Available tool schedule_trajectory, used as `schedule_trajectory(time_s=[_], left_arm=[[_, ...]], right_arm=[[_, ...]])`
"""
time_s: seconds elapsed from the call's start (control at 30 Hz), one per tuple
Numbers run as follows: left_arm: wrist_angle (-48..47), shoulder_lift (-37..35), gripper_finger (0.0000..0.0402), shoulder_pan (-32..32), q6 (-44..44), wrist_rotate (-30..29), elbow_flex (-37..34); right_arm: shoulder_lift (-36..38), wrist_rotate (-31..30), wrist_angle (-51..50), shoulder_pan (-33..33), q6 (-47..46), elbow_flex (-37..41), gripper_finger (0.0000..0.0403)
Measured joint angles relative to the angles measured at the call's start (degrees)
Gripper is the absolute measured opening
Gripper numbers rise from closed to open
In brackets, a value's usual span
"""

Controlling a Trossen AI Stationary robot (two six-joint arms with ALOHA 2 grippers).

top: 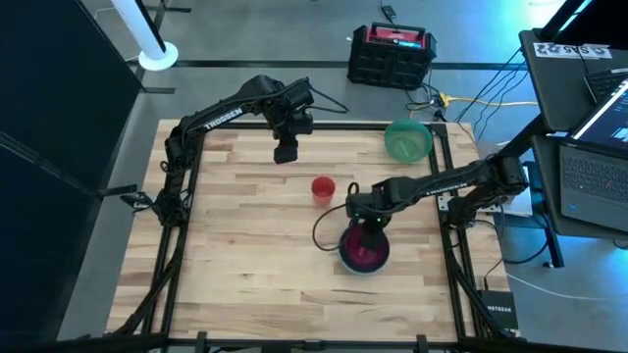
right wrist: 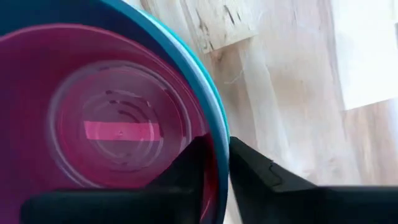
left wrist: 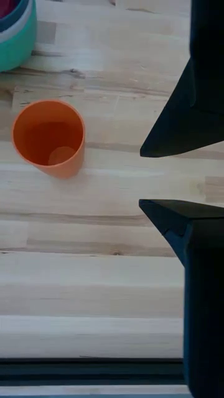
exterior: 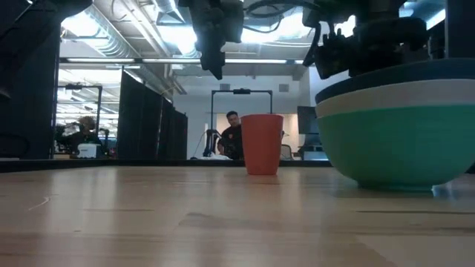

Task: Nest bowls inside each other
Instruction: Adjust the stack of bowls, then move the light green bowl to the right of the orange cup

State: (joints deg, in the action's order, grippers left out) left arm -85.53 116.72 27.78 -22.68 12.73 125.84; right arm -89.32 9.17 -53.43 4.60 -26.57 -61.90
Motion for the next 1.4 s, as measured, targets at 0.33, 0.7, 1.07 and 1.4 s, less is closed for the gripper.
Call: schedule_trajectory(time_s=[0.33,0.7,1.07,1.4], left_arm=[[-0.19,0.01,0.0104,-0.01,-0.06,0.00,0.00],[-0.12,0.01,0.0104,0.00,0.28,0.00,0.00],[0.46,0.01,0.0104,0.01,1.76,0.00,0.00],[0.69,0.01,0.0104,0.01,2.88,0.00,0.00]], right_arm=[[1.91,-1.14,-2.86,0.65,-2.88,-5.19,0.0171],[1.56,-12.77,-14.53,-13.92,10.41,-13.07,0.0171],[-1.02,-15.38,-9.56,-38.39,22.71,-13.21,0.0166],[-7.41,-15.60,-8.06,-47.87,29.05,-13.24,0.0163]])
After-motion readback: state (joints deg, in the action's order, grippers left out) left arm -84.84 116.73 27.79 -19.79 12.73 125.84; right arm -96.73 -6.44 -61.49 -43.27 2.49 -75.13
